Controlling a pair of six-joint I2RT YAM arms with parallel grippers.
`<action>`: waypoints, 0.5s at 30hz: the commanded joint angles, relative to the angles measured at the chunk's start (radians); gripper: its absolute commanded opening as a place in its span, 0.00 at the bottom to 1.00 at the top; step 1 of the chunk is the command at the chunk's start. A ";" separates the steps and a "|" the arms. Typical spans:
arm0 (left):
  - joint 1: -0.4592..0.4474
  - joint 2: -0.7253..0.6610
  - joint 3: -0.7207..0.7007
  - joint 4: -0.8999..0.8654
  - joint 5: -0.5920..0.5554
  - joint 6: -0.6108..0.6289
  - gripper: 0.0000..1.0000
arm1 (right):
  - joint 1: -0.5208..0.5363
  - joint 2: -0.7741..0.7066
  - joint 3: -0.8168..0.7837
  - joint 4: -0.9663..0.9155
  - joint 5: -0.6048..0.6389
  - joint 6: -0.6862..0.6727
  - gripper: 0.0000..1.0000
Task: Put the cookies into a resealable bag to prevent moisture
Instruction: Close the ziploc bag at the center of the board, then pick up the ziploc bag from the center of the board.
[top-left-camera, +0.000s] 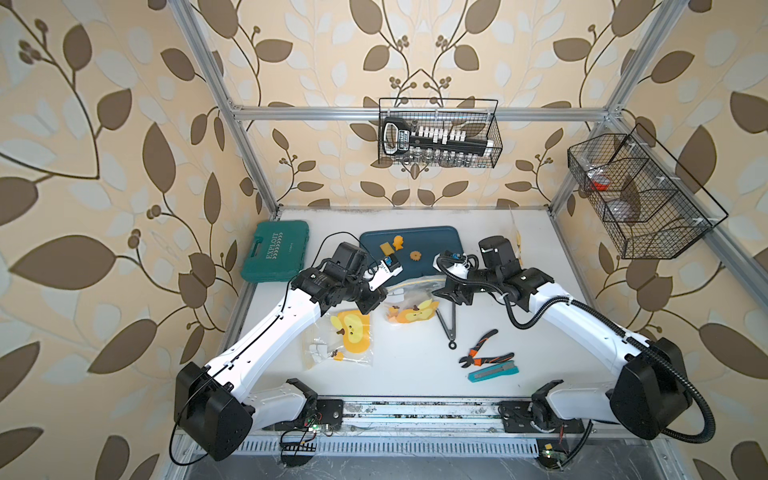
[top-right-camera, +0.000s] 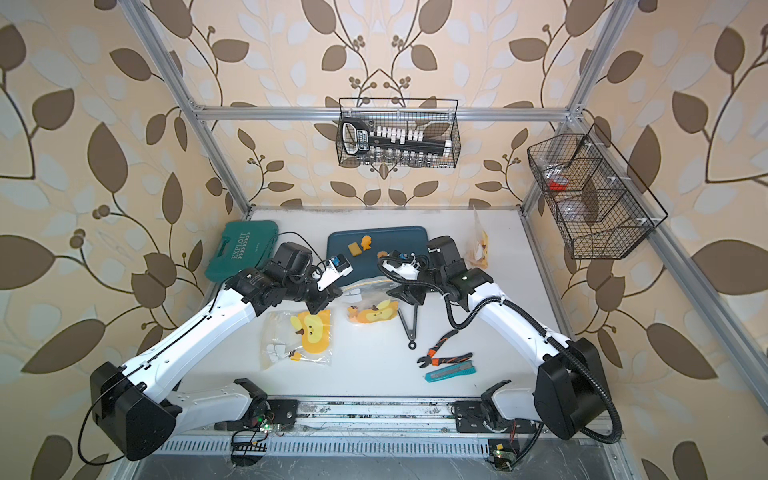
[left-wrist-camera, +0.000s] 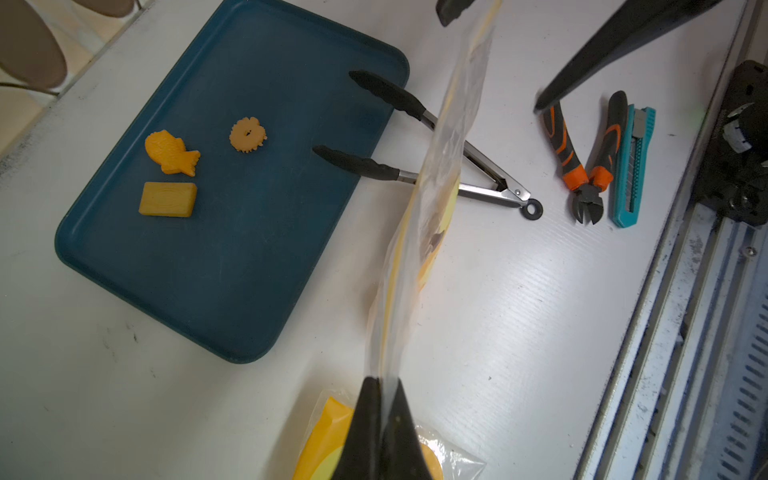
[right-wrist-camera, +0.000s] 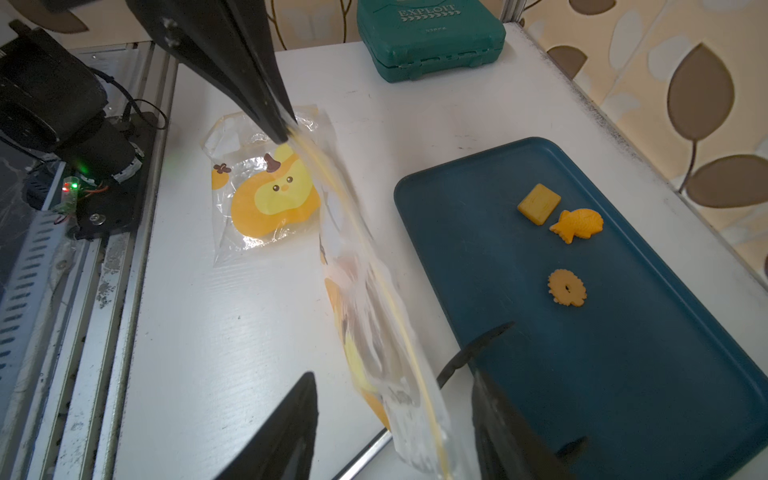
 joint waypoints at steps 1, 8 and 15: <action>0.011 0.005 0.031 -0.004 0.045 0.014 0.00 | 0.049 0.057 0.094 -0.048 -0.027 -0.040 0.59; 0.017 -0.010 0.026 0.018 0.012 -0.007 0.00 | 0.116 0.188 0.247 -0.175 -0.007 -0.090 0.05; 0.023 -0.082 0.026 0.154 -0.337 -0.366 0.99 | 0.105 0.048 0.210 0.046 0.246 0.216 0.00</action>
